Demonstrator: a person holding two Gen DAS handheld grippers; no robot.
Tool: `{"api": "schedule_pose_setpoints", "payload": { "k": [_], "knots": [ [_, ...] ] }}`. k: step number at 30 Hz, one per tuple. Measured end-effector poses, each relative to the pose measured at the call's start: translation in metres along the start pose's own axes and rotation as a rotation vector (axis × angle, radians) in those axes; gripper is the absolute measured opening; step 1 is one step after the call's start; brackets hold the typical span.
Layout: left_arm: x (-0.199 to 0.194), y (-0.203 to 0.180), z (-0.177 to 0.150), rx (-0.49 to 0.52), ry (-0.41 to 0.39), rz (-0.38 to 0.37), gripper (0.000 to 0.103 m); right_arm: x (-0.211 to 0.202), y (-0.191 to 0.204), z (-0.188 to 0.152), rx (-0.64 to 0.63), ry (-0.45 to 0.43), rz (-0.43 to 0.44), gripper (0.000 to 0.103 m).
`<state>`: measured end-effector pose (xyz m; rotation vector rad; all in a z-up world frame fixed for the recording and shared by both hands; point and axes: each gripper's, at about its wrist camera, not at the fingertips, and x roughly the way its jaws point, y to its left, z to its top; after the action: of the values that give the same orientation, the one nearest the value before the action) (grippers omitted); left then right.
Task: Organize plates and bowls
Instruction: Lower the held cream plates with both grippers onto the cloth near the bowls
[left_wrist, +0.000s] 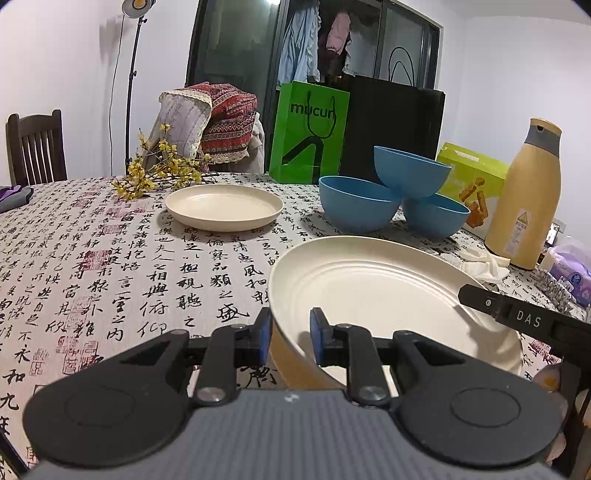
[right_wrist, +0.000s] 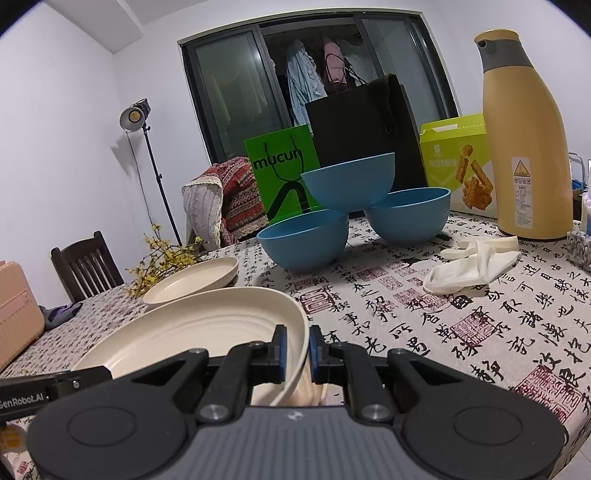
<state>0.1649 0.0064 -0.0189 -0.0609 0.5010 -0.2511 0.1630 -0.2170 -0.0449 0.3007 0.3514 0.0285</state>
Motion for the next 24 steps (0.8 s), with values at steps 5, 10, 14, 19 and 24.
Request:
{"api": "schedule_pose_setpoints", "payload": {
  "k": [5, 10, 14, 19, 24],
  "knots": [
    [0.0011, 0.0005, -0.002, 0.0, 0.006, 0.0, 0.021, 0.0005, -0.0001, -0.0012, -0.004, 0.001, 0.0, 0.012],
    [0.0021, -0.0008, -0.0038, 0.011, 0.005, 0.005, 0.021, 0.001, -0.0011, -0.0034, -0.005, 0.005, 0.002, 0.012],
    [0.0034, -0.0027, -0.0056, 0.025, 0.004, 0.013, 0.021, 0.0012, -0.001, -0.0054, -0.009, 0.006, 0.001, 0.012],
    [0.0049, -0.0037, -0.0072, 0.035, 0.004, 0.018, 0.021, 0.0024, -0.0015, -0.0064, -0.013, 0.007, -0.001, 0.012],
    [0.0067, -0.0052, -0.0091, 0.049, 0.002, 0.025, 0.022, 0.0029, -0.0017, -0.0066, -0.014, 0.007, -0.002, 0.012]
  ]
}}
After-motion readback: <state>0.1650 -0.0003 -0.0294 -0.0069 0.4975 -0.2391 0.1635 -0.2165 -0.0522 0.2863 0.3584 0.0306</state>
